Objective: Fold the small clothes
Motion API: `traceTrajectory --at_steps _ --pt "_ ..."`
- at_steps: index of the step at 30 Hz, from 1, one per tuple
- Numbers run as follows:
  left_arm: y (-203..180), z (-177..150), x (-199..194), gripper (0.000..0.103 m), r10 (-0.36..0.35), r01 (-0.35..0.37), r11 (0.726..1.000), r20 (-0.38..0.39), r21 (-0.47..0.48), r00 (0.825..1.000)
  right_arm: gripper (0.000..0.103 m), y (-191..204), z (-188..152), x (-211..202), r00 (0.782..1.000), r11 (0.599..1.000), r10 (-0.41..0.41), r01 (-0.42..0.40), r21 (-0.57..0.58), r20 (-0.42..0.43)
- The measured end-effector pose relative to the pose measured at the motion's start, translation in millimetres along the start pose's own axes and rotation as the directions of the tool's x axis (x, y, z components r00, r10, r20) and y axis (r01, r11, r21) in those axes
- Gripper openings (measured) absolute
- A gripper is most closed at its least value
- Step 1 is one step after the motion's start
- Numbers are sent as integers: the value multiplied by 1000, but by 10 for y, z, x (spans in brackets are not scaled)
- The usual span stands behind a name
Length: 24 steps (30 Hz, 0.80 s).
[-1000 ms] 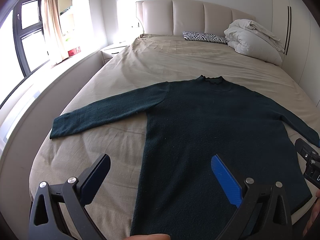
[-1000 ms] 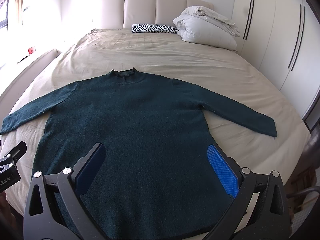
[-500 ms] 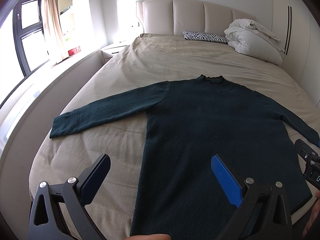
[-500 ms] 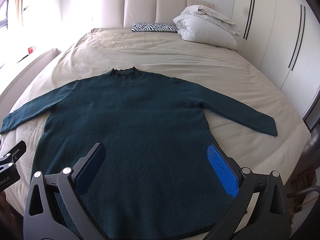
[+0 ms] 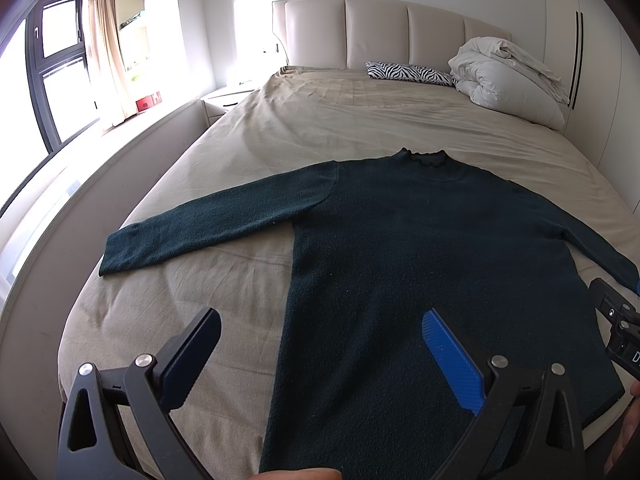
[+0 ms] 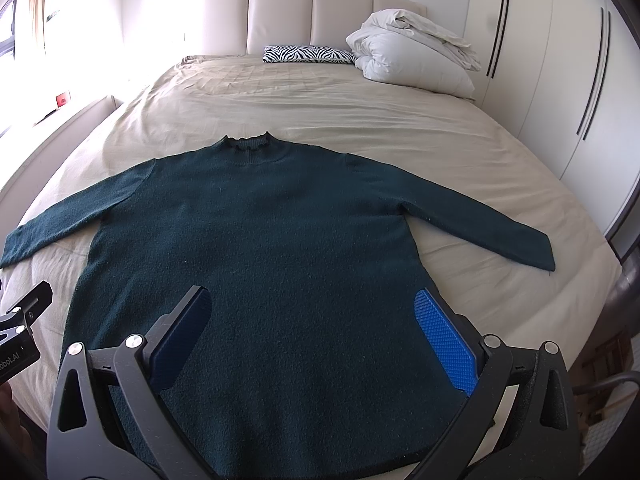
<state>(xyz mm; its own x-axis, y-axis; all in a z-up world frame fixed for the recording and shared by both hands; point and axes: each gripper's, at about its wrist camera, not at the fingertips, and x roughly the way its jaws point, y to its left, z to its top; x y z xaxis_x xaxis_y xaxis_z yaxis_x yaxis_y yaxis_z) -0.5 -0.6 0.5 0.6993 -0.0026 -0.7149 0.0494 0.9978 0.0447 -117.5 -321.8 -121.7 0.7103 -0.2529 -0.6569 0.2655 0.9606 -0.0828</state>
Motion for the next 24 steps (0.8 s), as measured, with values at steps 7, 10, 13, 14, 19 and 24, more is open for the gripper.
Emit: traceTrajectory --at_steps 7,10,13,14,19,24 --pt "-3 -1 -3 103 0 0 1000 -1 0 1000 103 -2 -59 43 1000 1000 1 -1 -2 -2" --pt "-1 0 1 103 1 -1 1000 0 1 1000 103 6 -71 53 1000 1000 1 -1 -3 -2" --pt "0 1 1 103 0 0 1000 -1 0 1000 103 18 -77 68 1000 1000 1 -1 -4 -5" --pt "0 1 2 103 0 0 1000 -1 0 1000 103 21 -79 67 1000 1000 1 -1 -5 -5" --pt "0 1 2 103 0 0 1000 -2 0 1000 103 32 -50 67 1000 1000 0 0 -7 -9" --pt "-1 2 2 103 0 0 1000 -3 0 1000 103 46 -31 64 1000 1000 0 0 -7 -13"
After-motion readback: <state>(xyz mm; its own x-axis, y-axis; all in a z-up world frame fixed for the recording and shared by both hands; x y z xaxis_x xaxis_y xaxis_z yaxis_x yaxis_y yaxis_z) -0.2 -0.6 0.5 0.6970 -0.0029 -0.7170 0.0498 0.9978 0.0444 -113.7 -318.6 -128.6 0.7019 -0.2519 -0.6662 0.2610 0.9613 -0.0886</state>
